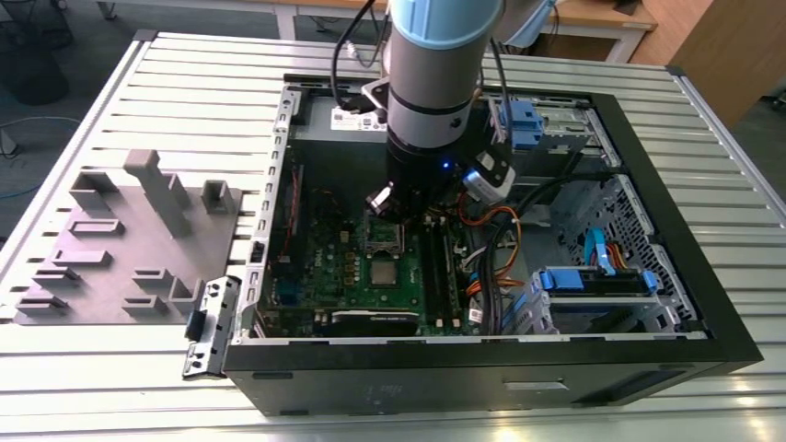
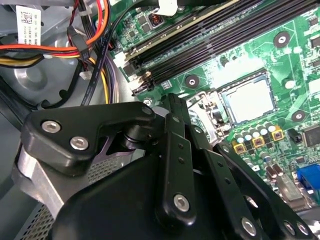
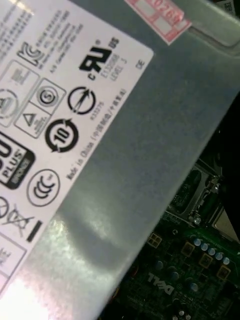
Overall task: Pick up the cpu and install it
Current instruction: 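Close the cpu cover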
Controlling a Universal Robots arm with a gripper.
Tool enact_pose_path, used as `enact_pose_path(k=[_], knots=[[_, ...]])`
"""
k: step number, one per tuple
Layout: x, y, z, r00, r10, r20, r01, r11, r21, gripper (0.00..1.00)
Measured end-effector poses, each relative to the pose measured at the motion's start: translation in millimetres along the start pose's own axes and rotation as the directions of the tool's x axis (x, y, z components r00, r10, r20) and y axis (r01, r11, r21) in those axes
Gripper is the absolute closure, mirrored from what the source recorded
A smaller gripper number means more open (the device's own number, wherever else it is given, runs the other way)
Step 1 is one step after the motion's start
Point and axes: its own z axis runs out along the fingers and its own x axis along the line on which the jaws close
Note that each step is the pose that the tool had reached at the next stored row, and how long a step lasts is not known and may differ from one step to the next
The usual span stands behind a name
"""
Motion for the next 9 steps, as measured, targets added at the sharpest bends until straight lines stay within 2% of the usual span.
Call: enact_pose_path(k=[9], knots=[[0.4,3.6,5.5,1.0000,0.000,0.0002,0.000,1.0000,-0.0002,0.89]])
